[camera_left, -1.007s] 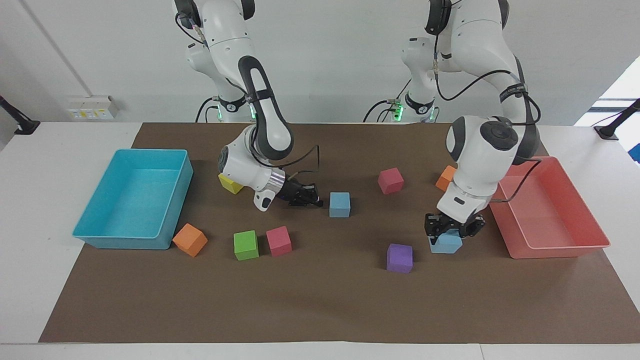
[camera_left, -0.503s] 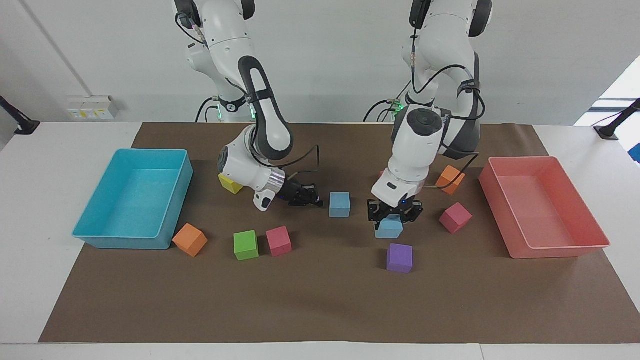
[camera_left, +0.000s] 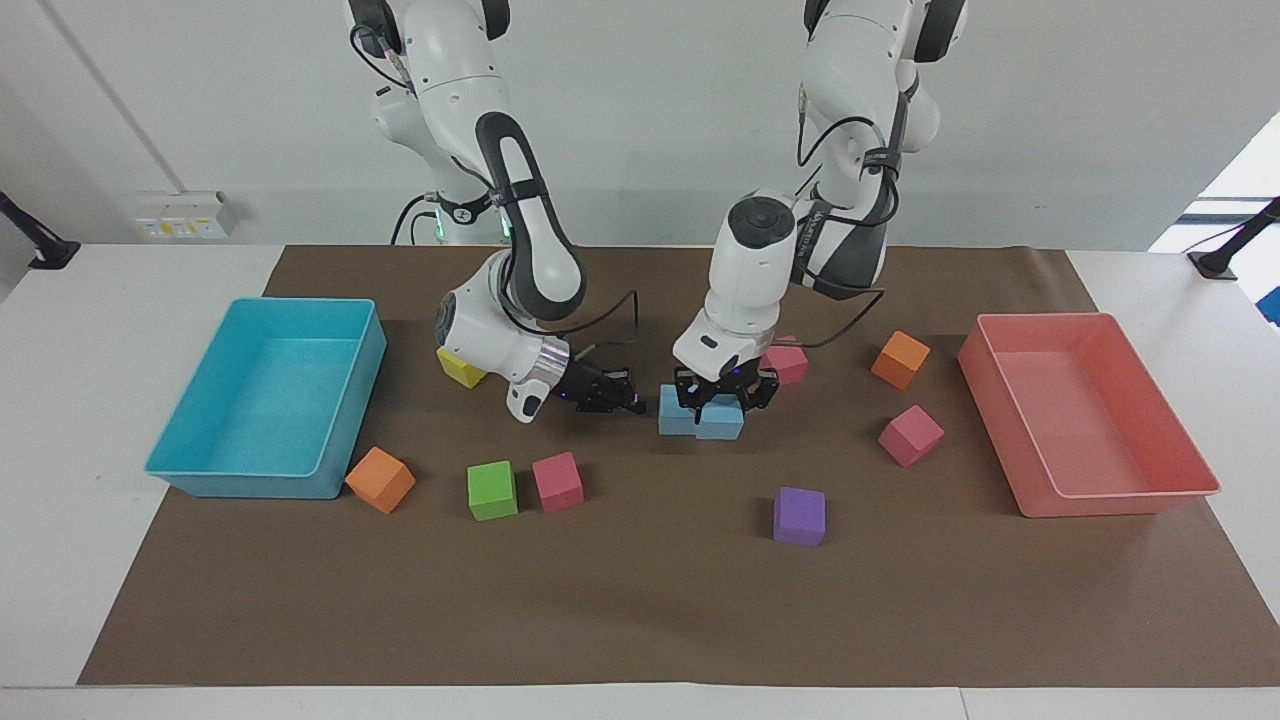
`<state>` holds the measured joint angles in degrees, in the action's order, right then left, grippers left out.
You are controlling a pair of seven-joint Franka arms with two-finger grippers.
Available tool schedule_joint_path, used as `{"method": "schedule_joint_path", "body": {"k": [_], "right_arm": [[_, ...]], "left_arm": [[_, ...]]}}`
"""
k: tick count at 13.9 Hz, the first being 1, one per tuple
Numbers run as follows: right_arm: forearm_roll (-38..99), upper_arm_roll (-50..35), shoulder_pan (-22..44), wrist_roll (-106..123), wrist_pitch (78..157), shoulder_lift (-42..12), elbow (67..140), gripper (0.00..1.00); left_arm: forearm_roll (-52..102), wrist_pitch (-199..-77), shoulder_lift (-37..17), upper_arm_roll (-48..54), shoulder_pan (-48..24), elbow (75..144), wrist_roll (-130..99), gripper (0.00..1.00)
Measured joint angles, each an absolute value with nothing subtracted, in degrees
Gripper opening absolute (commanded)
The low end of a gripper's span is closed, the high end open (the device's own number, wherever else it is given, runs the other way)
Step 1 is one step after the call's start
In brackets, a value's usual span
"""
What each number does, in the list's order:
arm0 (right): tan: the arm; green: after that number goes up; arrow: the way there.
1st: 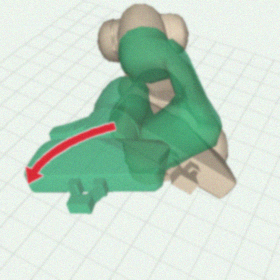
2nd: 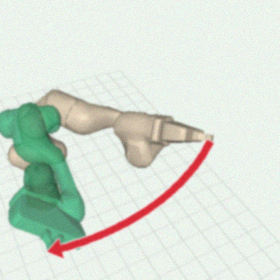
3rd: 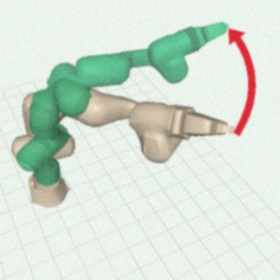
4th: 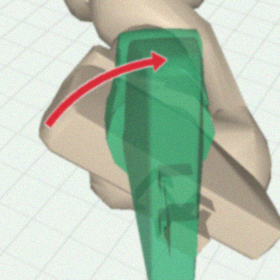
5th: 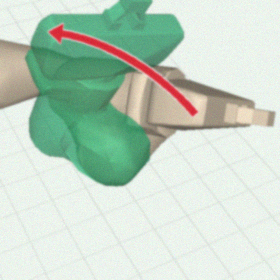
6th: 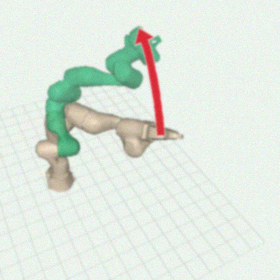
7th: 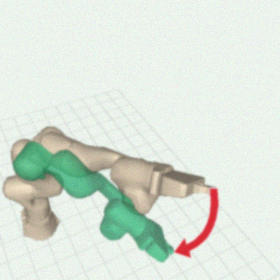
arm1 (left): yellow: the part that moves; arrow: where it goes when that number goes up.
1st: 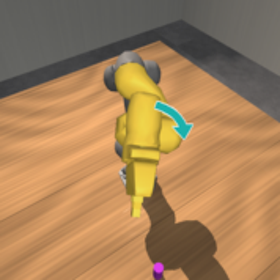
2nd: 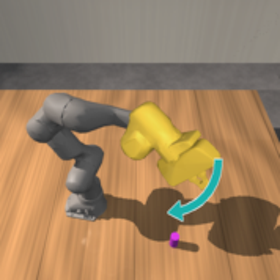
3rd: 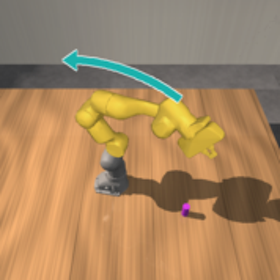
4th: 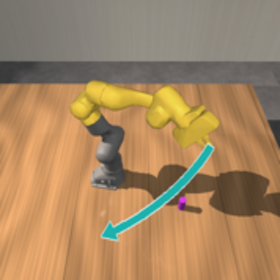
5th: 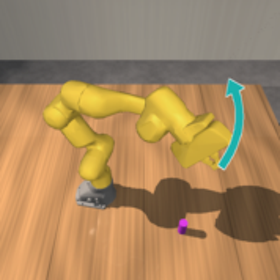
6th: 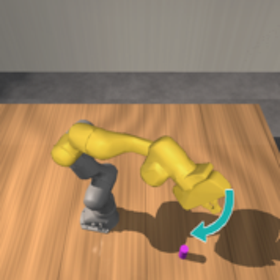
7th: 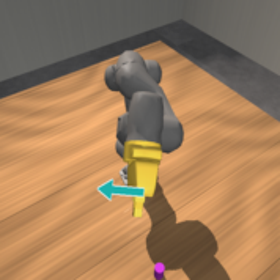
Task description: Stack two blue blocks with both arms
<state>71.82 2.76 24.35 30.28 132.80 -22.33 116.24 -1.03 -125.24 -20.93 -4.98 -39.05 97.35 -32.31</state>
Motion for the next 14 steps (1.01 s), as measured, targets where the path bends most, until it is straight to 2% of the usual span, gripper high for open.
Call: {"method": "schedule_joint_path", "body": {"k": [4,14], "right_arm": [[71.8,2.8,24.3,30.3,132.8,-22.3,116.2,0.0],[71.8,2.8,24.3,30.3,132.8,-22.3,116.2,0.0]], "left_arm": [[-2.1,-127.3,-20.0,-5.0,-41.8,100.5,-36.2,0.0],[-4.5,-129.5,-19.9,-5.0,-43.7,102.0,-40.3,0.0]]}}
